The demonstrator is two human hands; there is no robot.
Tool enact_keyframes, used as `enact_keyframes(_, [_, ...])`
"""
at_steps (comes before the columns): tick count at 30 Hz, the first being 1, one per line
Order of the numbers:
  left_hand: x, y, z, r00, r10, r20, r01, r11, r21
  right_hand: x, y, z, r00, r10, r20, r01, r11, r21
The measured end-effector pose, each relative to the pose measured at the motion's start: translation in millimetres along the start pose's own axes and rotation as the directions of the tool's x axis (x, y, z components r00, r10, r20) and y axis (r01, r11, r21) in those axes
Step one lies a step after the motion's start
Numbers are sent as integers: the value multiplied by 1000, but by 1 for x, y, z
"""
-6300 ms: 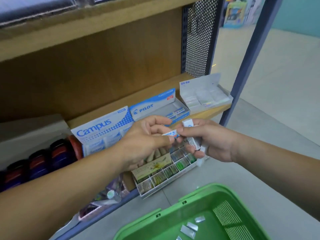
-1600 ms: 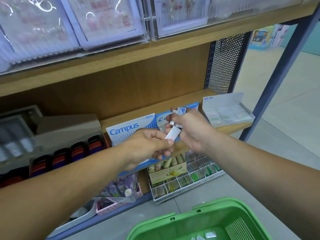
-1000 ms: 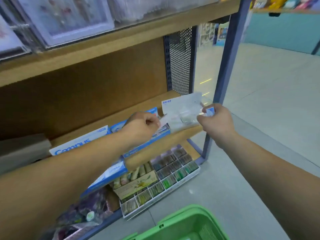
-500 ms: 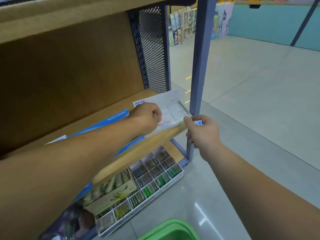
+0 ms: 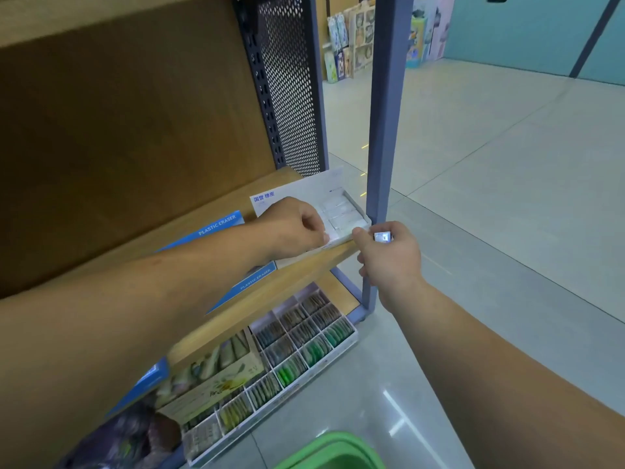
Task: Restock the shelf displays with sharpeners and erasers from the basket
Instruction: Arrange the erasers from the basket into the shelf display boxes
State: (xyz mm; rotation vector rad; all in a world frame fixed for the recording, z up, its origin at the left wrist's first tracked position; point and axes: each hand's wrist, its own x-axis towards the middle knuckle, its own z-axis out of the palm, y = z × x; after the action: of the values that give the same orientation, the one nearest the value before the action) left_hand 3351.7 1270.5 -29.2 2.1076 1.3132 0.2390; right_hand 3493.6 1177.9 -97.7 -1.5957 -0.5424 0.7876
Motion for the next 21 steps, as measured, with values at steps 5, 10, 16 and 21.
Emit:
enact_keyframes(5, [8, 7, 11, 998, -44, -42, 34, 977, -209, -2, 3, 4, 999, 2, 34, -1, 999, -34])
enact_keyframes(10, [15, 10, 19, 997, -48, -53, 35, 974, -226, -3, -2, 5, 999, 35, 33, -34, 999, -34])
enact_keyframes(16, [19, 22, 23, 995, -26, -95, 9, 985, -171, -9, -7, 2, 998, 39, 49, -38, 999, -22])
enact_keyframes(21, [12, 16, 21, 993, 15, -116, -31, 990, -134, -10, -24, -10, 951, 187, 247, -198, 980, 23])
